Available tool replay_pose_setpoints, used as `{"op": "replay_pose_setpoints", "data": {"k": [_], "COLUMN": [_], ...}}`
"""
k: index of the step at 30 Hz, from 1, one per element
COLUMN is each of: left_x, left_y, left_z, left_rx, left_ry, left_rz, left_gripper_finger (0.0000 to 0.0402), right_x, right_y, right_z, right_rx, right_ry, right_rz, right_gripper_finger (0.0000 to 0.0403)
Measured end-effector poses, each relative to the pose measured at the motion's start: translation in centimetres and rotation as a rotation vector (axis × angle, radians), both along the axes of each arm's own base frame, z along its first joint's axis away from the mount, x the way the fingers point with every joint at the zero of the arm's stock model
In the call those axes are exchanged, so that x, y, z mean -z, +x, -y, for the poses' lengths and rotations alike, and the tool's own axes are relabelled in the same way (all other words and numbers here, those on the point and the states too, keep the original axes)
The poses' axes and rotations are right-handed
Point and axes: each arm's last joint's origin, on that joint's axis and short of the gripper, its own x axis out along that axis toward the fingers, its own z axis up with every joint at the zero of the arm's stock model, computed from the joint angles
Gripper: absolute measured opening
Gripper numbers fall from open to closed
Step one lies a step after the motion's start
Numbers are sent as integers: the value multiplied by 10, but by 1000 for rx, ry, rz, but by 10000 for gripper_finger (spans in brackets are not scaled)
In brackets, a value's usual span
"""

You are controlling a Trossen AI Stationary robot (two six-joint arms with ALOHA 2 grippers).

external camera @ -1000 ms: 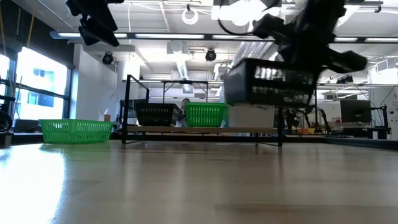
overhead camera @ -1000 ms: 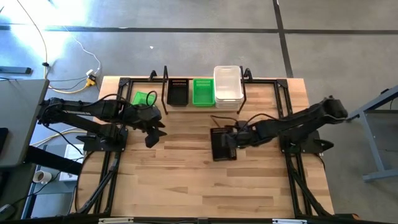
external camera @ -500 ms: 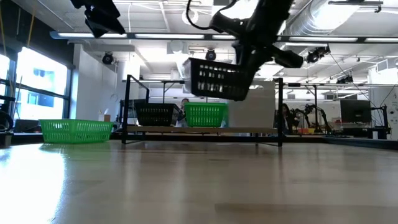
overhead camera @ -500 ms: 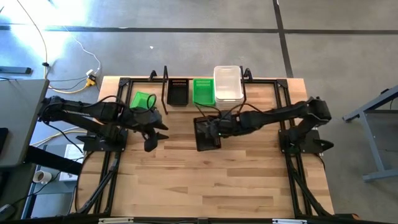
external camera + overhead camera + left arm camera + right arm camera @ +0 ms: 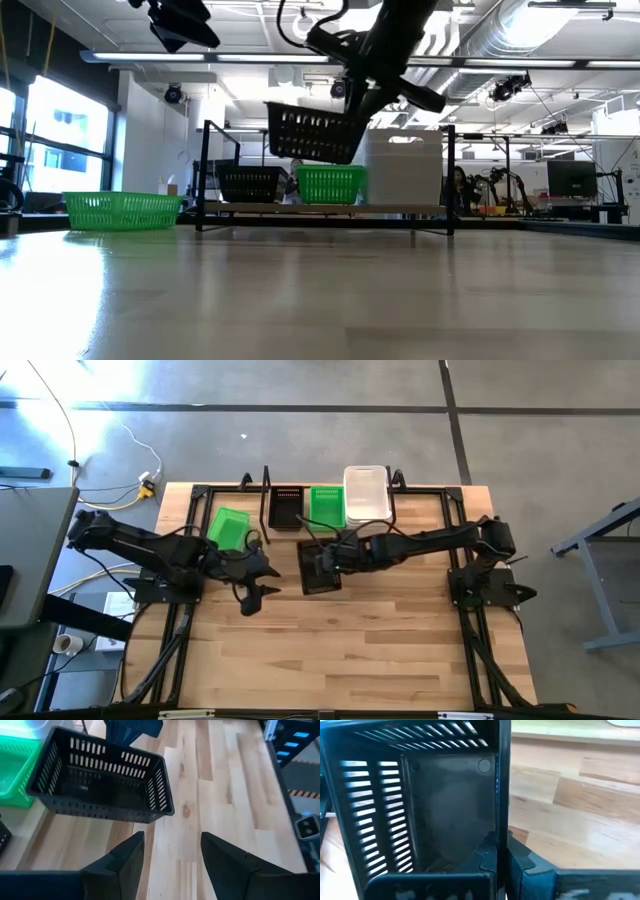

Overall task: Stack baskets on shelf by color
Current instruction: Stack the black bin on the stacked black bins on the shelf

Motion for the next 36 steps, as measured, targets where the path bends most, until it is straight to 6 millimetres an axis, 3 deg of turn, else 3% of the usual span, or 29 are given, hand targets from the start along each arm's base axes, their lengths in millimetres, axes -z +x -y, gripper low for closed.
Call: {"op": "replay_pose_setpoints", "data": {"k": [9,19,26,36], "left_x": [16,32,32,37], "left_y": [20,37,50,70], "left_z": [5,6,7,-1], "left_rx": [22,114,121,139], "left_ry": [118,253,325,411], "left_rz": [-41,-98,-33,-89], "left_gripper_finger": [185,185,185,185], "right_x": [-3,-3,-3,-6], "right_y": [4,4,5,8], "right_z": [13,15,22,30], "right_rx": [34,19,46,40], "right_ry": [-25,-10,-4,-12], "right_rz": [34,39,48,88], "right_gripper_finger": [0,0,0,0]}}
